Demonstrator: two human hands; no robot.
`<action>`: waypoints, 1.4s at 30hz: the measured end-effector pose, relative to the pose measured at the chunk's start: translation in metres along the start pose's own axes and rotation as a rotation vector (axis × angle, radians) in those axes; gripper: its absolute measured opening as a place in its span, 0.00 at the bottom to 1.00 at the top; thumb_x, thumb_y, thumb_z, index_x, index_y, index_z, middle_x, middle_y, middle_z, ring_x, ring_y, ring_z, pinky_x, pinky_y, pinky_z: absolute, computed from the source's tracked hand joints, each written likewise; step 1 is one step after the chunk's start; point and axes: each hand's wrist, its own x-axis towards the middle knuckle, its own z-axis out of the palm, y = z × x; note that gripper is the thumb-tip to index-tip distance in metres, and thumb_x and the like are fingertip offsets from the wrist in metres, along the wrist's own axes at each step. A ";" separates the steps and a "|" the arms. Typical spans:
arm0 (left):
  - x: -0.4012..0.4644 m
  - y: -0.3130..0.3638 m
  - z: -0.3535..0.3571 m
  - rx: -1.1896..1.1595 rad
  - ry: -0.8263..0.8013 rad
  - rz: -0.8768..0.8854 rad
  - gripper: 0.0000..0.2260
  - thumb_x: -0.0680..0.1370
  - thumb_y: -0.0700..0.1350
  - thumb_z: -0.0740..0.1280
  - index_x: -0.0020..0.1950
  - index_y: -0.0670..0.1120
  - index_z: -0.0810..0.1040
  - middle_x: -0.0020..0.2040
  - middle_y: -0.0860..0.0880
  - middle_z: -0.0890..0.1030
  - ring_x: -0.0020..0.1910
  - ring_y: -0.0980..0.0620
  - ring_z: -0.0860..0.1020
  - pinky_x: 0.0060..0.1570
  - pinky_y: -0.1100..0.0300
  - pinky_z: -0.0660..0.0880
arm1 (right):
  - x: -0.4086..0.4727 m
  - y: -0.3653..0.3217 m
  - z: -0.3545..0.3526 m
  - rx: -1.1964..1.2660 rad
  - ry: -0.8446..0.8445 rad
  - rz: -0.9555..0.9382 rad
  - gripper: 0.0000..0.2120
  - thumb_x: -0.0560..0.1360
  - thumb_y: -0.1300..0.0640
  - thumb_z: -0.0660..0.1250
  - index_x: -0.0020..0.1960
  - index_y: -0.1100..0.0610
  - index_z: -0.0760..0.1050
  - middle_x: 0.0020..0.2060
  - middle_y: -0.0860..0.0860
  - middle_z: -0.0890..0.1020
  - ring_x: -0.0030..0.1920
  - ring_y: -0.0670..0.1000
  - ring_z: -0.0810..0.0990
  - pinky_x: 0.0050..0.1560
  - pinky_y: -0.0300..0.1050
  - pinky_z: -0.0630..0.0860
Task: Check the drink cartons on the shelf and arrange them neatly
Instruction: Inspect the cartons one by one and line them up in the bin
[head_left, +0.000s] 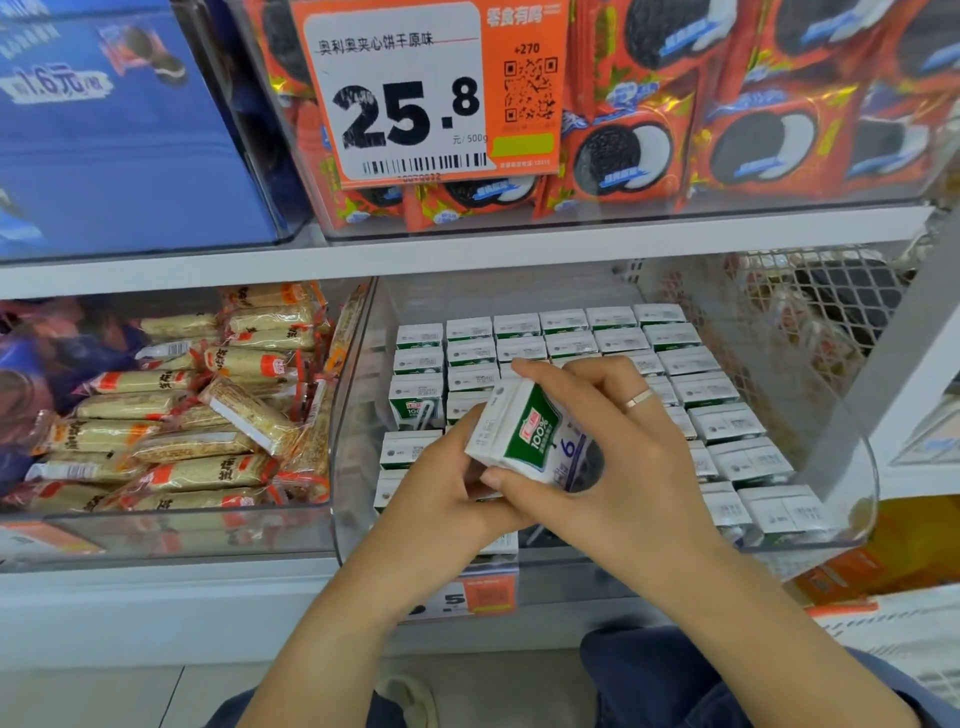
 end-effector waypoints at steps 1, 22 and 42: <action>0.000 0.000 0.000 -0.006 -0.002 -0.004 0.27 0.71 0.29 0.70 0.61 0.56 0.74 0.55 0.55 0.83 0.55 0.57 0.81 0.51 0.66 0.77 | 0.000 0.000 0.000 -0.010 -0.001 -0.006 0.32 0.64 0.39 0.68 0.66 0.45 0.72 0.50 0.42 0.70 0.52 0.41 0.72 0.47 0.36 0.76; -0.003 0.002 0.003 0.024 0.350 0.104 0.30 0.66 0.46 0.78 0.64 0.60 0.72 0.56 0.62 0.80 0.55 0.61 0.79 0.51 0.65 0.77 | 0.015 0.010 -0.007 0.977 -0.058 0.699 0.15 0.67 0.44 0.68 0.48 0.51 0.83 0.45 0.50 0.85 0.47 0.50 0.84 0.45 0.40 0.80; -0.009 0.004 0.002 0.377 0.422 0.329 0.27 0.66 0.49 0.76 0.60 0.68 0.70 0.60 0.69 0.73 0.59 0.67 0.74 0.56 0.73 0.69 | 0.021 0.031 -0.017 1.099 -0.204 0.798 0.14 0.67 0.56 0.67 0.51 0.58 0.80 0.44 0.51 0.84 0.43 0.48 0.83 0.43 0.40 0.79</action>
